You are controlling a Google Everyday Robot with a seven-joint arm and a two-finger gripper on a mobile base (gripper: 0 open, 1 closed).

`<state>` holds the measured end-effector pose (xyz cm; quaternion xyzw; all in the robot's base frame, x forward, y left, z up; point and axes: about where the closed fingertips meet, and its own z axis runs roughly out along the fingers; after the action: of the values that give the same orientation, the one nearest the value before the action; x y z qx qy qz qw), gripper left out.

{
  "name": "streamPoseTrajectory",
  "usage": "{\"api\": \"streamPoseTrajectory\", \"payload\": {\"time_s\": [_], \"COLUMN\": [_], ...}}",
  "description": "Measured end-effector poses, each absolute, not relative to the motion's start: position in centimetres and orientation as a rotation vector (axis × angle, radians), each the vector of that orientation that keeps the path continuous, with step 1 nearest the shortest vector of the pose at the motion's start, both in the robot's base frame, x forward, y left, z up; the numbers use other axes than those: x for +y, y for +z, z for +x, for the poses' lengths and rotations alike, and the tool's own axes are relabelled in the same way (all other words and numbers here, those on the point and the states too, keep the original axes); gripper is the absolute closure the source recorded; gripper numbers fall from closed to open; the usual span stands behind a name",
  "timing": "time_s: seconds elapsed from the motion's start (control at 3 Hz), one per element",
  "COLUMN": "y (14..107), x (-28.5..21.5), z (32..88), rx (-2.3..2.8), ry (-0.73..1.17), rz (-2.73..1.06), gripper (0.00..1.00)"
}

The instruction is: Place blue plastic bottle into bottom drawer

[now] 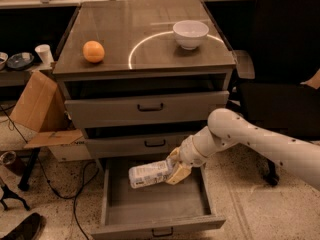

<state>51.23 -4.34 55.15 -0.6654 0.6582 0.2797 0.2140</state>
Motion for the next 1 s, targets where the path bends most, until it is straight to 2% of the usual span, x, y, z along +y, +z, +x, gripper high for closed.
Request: {"api": "streamPoseTrajectory", "payload": {"time_s": [1.0], "y": [40.6], "x": [3.3], "z": [56.4], "rx": [2.083], "ry": [0.603], "rz": [-1.701], "gripper": [1.0]}}
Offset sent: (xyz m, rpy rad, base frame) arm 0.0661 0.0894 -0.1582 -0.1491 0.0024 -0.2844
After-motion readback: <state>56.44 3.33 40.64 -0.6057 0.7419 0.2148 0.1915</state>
